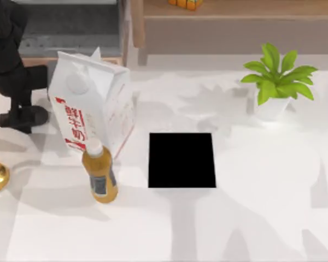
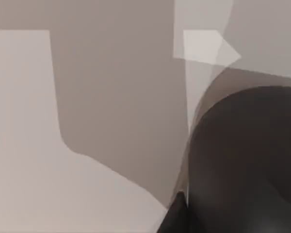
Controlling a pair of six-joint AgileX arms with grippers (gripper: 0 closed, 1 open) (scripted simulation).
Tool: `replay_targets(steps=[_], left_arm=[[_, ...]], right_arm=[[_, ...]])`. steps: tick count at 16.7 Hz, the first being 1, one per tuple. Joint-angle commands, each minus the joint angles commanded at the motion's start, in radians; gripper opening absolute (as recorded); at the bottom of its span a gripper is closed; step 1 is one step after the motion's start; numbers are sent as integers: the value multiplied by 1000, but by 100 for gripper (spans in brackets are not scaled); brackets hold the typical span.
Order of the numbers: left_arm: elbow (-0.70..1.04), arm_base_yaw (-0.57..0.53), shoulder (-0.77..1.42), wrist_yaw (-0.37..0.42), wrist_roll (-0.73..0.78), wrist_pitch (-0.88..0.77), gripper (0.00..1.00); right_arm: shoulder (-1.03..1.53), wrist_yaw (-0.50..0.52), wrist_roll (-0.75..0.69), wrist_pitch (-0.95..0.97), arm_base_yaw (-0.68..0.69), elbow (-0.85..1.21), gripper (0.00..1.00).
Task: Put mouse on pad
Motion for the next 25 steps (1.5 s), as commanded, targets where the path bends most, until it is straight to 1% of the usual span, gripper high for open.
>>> replay_targets(steps=[1, 2, 9, 15, 20, 25], left_arm=[[0, 0, 0, 0, 0, 0, 2], [0, 0, 0, 0, 0, 0, 0], [0, 0, 0, 0, 0, 0, 0], [0, -3, -71, 9, -35, -83, 0], [120, 2, -138, -8, -52, -196, 0], [267, -3, -124, -1, -25, -336, 0]], right_arm=[[0, 0, 0, 0, 0, 0, 100], [0, 0, 0, 0, 0, 0, 100], [0, 0, 0, 0, 0, 0, 100], [0, 0, 0, 0, 0, 0, 100], [0, 0, 0, 0, 0, 0, 100], [0, 0, 0, 0, 0, 0, 100]])
